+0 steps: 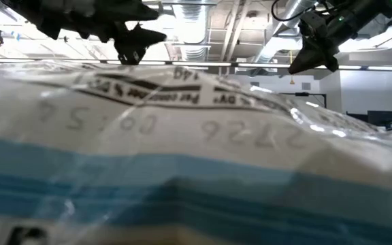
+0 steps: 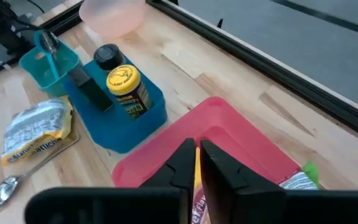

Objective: Pick & Place Food Item
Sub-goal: Put the yellow noodle pack into the pink bin

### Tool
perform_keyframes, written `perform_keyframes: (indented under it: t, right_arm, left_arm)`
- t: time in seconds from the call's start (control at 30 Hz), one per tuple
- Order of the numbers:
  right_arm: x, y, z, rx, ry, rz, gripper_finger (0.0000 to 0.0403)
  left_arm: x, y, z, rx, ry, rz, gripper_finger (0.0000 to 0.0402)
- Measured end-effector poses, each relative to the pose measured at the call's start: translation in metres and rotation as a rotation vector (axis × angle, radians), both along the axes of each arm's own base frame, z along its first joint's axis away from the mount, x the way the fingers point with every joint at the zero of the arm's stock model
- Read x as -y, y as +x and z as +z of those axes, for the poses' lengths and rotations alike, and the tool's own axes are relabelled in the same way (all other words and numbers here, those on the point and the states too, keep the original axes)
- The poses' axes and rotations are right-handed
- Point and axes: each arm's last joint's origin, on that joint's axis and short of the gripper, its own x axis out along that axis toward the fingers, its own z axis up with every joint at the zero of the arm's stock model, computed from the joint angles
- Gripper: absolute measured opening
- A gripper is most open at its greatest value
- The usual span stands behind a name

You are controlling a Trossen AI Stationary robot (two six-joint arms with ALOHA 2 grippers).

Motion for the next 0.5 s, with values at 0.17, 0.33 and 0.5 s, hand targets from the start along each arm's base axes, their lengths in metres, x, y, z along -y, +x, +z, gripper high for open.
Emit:
perform_keyframes:
  t: [0.17, 0.33, 0.5]
  right_arm:
    - [0.0, 0.0, 0.0, 0.006, 0.009, -0.007, 0.0016]
    - [-0.003, 0.001, 0.0, -0.002, -0.007, -0.007, 0.0013]
    - [-0.009, 0.004, 0.0, -0.014, -0.038, -0.003, 0.0012]
  left_arm:
    - [0.026, -0.007, -0.009, -0.1, 0.015, -0.132, 0.0158]
    - [0.051, -0.02, -0.023, -0.253, 0.069, -0.145, 0.0158]
    - [0.063, -0.035, -0.036, -0.398, 0.118, 0.022, 0.0158]
